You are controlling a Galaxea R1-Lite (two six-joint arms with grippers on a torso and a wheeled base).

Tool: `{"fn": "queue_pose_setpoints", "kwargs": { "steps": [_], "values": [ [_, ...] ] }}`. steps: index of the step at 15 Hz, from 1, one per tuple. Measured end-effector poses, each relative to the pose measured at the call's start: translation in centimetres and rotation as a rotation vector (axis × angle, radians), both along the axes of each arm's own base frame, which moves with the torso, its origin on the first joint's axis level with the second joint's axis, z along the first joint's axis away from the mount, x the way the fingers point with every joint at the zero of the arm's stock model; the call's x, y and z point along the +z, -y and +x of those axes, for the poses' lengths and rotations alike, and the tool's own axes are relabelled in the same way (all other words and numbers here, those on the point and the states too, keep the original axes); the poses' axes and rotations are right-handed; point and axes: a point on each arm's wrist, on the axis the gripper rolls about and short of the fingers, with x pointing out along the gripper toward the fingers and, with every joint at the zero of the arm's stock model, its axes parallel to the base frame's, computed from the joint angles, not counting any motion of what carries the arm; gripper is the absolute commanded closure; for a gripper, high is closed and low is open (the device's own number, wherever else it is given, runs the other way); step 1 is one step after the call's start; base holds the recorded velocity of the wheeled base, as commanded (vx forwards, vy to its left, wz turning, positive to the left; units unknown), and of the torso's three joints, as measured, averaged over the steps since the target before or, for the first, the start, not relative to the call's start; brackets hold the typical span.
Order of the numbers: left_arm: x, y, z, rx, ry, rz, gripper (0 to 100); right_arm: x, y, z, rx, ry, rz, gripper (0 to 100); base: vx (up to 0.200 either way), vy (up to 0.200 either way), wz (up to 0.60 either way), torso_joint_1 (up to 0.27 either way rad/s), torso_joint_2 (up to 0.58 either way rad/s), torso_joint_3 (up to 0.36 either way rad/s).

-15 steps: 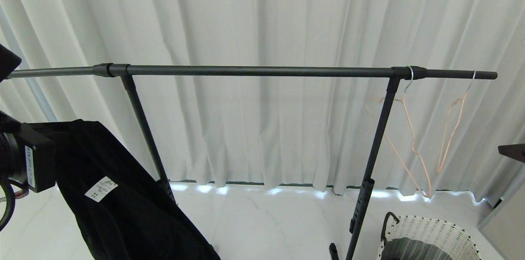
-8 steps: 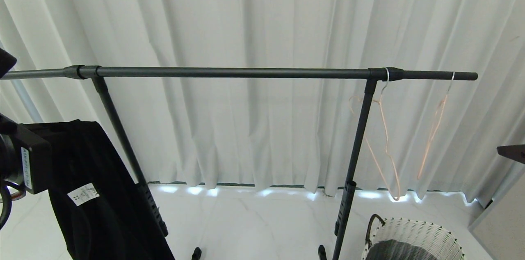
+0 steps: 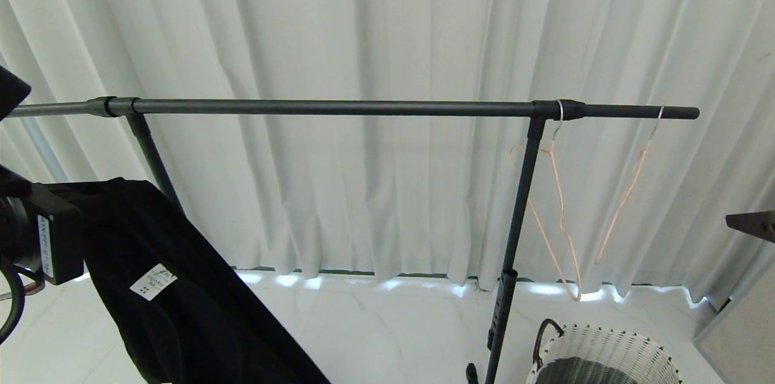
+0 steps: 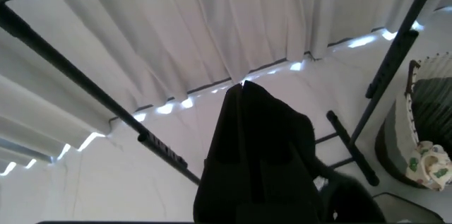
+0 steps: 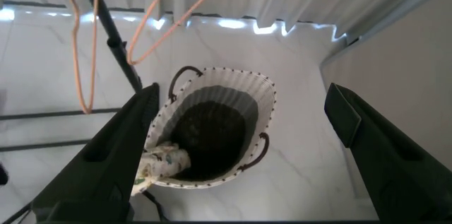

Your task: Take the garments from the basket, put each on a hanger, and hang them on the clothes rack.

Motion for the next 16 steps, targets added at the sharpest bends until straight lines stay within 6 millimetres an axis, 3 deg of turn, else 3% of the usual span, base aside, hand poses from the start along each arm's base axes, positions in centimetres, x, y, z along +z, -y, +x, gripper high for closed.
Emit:
{"fn": "queue_pose_setpoints", "kwargs": {
  "steps": [3,8,11,16],
  "values": [
    [0.0,0.0,0.0,0.000,0.000,0.000,100,-0.1,-0.1,0.3,0.001,0.000,0.001,0,0.200,0.000,0.00,0.001,0.00,0.002],
    [0.0,0.0,0.0,0.003,-0.001,-0.001,100,-0.5,-0.4,1.3,-0.002,-0.008,0.002,0,0.000,0.000,0.00,0.000,0.00,0.000],
    [-0.2,-0.5,0.2,0.041,-0.008,0.008,100,-0.9,-1.3,3.6,-0.003,0.035,0.030,0,0.000,0.000,0.00,0.000,0.00,0.000],
    [-0.6,-1.7,0.8,0.138,-0.031,0.015,100,-4.7,-2.9,8.6,-0.061,-0.005,0.090,0,0.000,0.000,0.00,0.000,0.00,0.000]
  ]
}}
